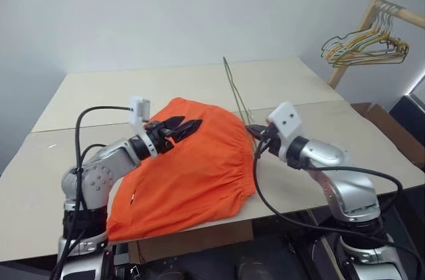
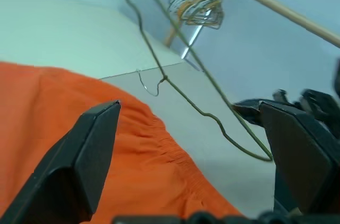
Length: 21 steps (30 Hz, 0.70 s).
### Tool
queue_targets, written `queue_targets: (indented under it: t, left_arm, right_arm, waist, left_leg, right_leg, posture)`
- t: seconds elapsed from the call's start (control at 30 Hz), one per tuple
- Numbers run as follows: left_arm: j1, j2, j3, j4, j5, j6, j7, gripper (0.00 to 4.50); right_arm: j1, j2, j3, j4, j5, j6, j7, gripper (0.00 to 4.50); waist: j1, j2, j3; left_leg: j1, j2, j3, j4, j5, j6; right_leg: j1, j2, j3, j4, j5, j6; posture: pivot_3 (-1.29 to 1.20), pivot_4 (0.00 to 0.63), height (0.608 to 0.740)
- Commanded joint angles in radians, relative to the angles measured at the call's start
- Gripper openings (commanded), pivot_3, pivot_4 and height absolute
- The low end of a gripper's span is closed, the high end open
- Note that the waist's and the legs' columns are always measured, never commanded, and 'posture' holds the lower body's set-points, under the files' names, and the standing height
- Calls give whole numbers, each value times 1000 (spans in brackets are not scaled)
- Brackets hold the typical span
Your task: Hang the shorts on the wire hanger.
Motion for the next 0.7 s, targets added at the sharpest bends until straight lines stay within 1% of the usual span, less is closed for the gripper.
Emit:
queue_targets:
  t: [0.03, 0.2, 0.37, 0.53, 0.7]
  left_arm:
    - [-47, -38, 38, 12, -79, 41, 42, 4500]
    - [-98, -87, 48, 57, -103, 86, 141, 4500]
    - [-157, -137, 49, 106, -81, 116, 253, 4500]
    - [-185, -149, 47, 162, -53, 140, 317, 4500]
    - [-208, -155, 41, 209, -16, 143, 347, 4500]
  right_arm:
    - [15, 2, 29, -46, -15, -81, 8, 29]
    - [66, -9, 97, -45, -61, -155, 17, 29]
    - [90, -10, 155, -13, -129, -218, 7, 29]
    - [106, -1, 169, 1, -157, -248, 7, 29]
    - [116, -11, 190, 12, -194, -286, 19, 29]
  waist:
    - [2, 0, 0]
    - [16, 0, 0]
    - [23, -1, 0]
    - [23, -1, 0]
    - [22, -1, 0]
  left_leg:
    - [0, 0, 0, 0, 0, 0]
    - [0, -1, 0, 0, 0, 0]
    - [0, -1, 0, 0, 0, 0]
    - [0, -1, 0, 0, 0, 0]
    - [0, -1, 0, 0, 0, -1]
  right_leg:
    - [0, 0, 0, 0, 0, 0]
    - [0, -1, 0, 0, 0, 0]
    - [1, 0, 0, 0, 0, 0]
    - [0, 0, 0, 0, 0, -1]
    - [0, 0, 0, 0, 0, -1]
  posture:
    - [-53, 0, 740]
    - [-49, 0, 740]
    - [-52, 0, 740]
    - [-55, 0, 740]
    - [-56, 0, 740]
